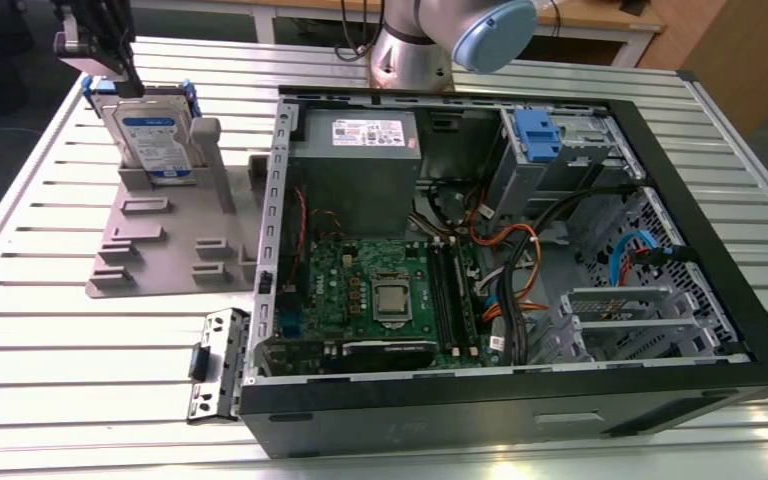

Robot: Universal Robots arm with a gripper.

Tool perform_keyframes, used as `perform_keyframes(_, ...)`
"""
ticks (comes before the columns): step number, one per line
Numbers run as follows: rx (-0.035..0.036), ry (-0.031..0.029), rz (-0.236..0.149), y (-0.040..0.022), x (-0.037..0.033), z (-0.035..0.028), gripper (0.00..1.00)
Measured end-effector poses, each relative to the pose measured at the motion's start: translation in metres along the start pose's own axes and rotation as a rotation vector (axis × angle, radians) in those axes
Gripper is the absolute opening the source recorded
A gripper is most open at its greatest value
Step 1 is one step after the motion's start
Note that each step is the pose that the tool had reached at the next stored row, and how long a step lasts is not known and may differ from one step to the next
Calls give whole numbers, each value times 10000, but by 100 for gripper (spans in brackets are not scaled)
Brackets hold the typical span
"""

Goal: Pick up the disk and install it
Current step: 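Pick up the disk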

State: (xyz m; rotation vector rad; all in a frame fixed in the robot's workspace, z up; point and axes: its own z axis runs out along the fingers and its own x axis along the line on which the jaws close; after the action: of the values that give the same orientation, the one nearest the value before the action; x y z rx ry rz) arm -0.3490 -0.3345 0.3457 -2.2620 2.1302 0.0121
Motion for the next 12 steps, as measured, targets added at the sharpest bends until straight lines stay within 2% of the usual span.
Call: perform_keyframes(12, -11, -7, -361, 0, 0, 0, 10)
